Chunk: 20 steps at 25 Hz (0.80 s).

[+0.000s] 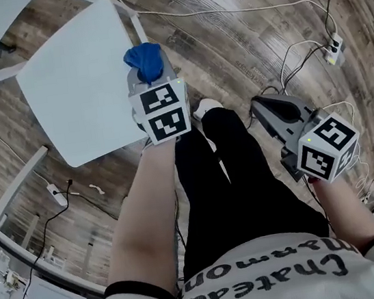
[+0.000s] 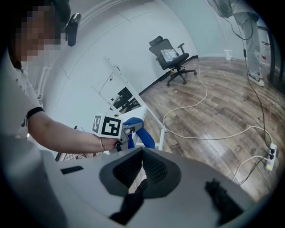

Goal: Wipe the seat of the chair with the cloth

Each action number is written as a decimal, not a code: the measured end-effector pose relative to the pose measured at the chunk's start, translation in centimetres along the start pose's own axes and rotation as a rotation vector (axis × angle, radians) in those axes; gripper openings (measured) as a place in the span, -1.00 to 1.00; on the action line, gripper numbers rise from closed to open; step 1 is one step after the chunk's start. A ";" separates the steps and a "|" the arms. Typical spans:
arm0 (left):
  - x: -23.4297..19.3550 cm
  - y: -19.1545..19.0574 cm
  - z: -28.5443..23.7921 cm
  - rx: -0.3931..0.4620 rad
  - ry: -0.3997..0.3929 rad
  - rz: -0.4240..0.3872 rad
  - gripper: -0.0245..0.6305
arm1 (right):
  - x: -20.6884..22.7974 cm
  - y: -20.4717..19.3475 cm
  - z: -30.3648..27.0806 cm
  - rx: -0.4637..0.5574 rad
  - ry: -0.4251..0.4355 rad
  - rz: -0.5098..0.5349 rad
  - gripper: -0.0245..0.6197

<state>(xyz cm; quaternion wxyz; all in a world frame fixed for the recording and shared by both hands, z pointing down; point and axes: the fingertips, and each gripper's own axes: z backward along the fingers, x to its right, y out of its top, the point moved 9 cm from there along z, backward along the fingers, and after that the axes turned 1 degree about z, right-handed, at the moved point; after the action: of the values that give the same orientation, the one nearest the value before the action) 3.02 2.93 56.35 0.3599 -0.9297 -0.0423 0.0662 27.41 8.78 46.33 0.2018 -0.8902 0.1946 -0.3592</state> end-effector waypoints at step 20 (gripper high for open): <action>-21.1 -9.5 21.9 0.028 0.414 0.226 -0.80 | -13.6 6.7 -9.8 -0.090 0.187 0.246 -0.88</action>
<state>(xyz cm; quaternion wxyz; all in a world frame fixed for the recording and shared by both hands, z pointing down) -21.47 21.81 48.66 0.3639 -0.9173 0.1376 -0.0853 9.96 7.69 41.85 0.1853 -0.8305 0.3358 -0.4039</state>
